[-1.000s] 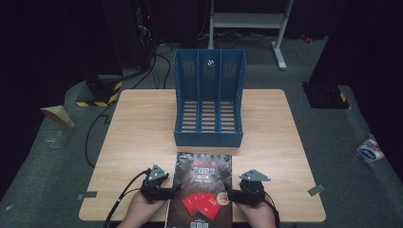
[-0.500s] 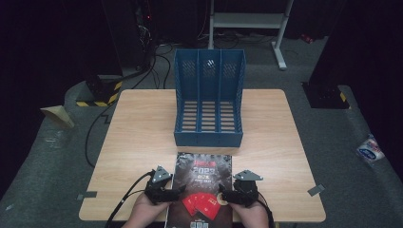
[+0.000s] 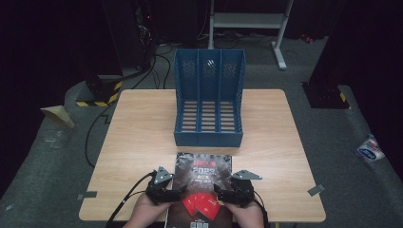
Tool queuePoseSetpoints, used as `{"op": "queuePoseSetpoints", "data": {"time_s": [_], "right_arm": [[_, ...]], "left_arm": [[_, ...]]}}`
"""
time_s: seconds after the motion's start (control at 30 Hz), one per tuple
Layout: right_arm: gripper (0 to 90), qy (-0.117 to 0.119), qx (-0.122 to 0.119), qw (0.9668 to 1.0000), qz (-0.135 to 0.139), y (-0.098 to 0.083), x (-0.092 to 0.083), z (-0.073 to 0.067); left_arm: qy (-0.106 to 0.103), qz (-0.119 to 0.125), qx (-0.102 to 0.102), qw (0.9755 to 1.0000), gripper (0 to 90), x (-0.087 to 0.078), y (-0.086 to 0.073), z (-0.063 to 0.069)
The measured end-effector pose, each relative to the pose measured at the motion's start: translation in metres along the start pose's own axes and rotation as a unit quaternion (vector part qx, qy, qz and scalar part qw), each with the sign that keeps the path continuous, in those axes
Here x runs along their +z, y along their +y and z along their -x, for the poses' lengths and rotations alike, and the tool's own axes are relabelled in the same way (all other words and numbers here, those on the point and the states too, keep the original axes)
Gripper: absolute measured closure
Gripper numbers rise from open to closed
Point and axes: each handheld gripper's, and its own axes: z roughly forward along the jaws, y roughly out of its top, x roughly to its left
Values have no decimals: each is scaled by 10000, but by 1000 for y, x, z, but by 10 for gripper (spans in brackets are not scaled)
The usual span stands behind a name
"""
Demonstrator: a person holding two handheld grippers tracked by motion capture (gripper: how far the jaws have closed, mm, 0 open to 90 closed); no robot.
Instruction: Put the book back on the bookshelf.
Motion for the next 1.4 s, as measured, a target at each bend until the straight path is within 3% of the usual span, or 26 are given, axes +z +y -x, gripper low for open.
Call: {"op": "queuePoseSetpoints", "data": {"time_s": [0.07, 0.1, 0.2, 0.5, 0.6, 0.73, 0.83, 0.9, 0.97, 1.4], "right_arm": [[272, 271, 48, 9995, 158, 0, -3, 0], [272, 271, 48, 9995, 158, 0, -3, 0], [265, 46, -128, 9995, 283, 2, -4, -6], [202, -259, 132, 9996, -4, -1, 3, 1], [171, -123, 218, 9997, 3, -1, 4, 0], [154, 25, 541, 9985, 86, 0, 4, 1], [175, 177, 762, 9968, 159, -1, 2, 5], [178, 203, 770, 9966, 212, -1, 1, 6], [178, 191, 749, 9968, 223, -1, 1, 6], [252, 397, 772, 9937, 708, -1, -9, 5]], "left_arm": [[2, 5, -6, 10000, 272, 0, 0, 0], [2, 5, -6, 10000, 275, 0, 0, 0], [38, 0, -24, 10000, 289, 0, 0, 0], [228, -3, -253, 9994, 290, -1, 1, -1], [42, 45, -403, 9992, 301, 0, 1, -2], [78, 81, -447, 9989, 330, -1, 1, -2], [-19, 127, -690, 9975, 368, -3, 0, -7], [38, 150, -796, 9967, 435, -3, 0, -9], [68, 154, -778, 9968, 476, -4, 0, -9], [240, 211, -732, 9968, 560, -6, -1, -8]]}}
